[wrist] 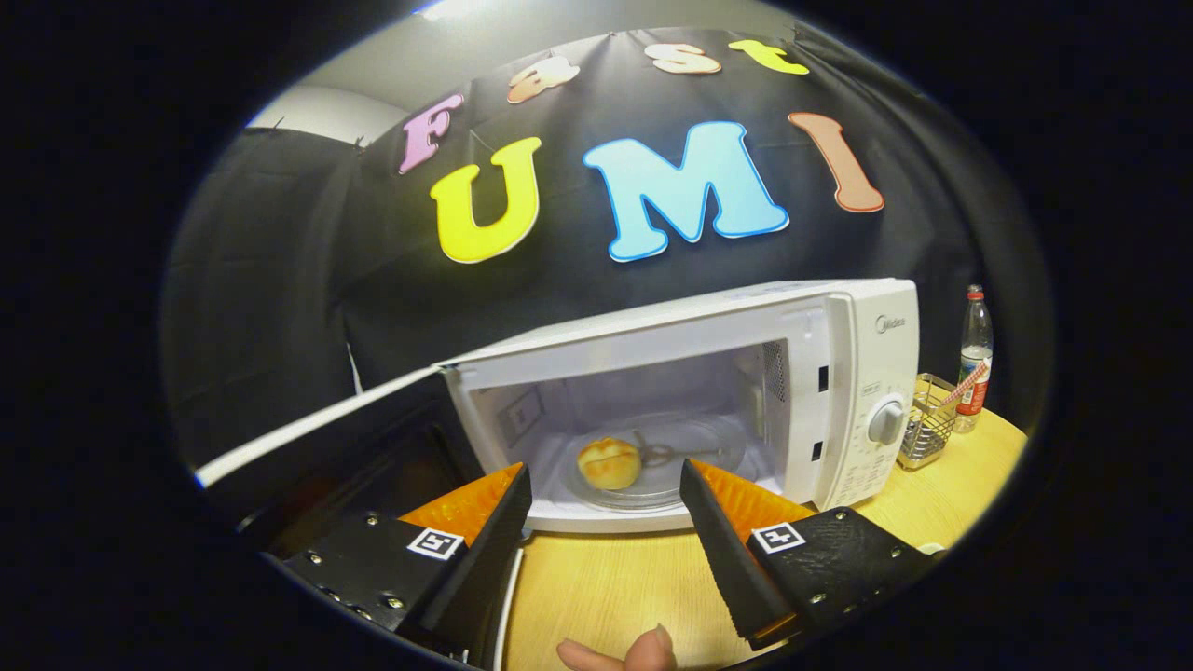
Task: Open the microwave, put the food inside, and close the microwave door.
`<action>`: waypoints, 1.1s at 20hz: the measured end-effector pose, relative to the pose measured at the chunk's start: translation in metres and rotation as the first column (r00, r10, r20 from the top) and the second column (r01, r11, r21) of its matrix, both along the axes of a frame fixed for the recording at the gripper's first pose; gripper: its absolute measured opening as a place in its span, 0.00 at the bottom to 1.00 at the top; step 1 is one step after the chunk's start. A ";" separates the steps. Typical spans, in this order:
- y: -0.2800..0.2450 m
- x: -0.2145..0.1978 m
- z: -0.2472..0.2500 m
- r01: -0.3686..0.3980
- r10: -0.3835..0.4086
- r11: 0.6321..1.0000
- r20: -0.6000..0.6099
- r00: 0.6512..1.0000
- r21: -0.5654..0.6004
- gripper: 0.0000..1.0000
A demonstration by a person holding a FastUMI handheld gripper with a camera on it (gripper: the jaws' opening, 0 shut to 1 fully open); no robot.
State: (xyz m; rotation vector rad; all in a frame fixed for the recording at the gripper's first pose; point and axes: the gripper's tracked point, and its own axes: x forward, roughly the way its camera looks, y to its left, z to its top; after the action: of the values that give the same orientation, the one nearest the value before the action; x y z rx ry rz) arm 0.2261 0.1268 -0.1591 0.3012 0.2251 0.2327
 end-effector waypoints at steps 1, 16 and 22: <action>0.002 -0.015 0.015 -0.022 0.022 1.000 0.023 1.000 0.021 0.97; 0.152 -0.221 0.134 -0.492 0.471 0.870 0.250 0.846 0.023 0.96; 0.202 -0.222 0.081 -0.521 0.527 0.849 0.223 0.820 -0.090 0.89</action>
State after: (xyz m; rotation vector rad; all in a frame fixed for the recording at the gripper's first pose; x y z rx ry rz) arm 0.0039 0.3286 -0.0778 0.1767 0.0648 0.8122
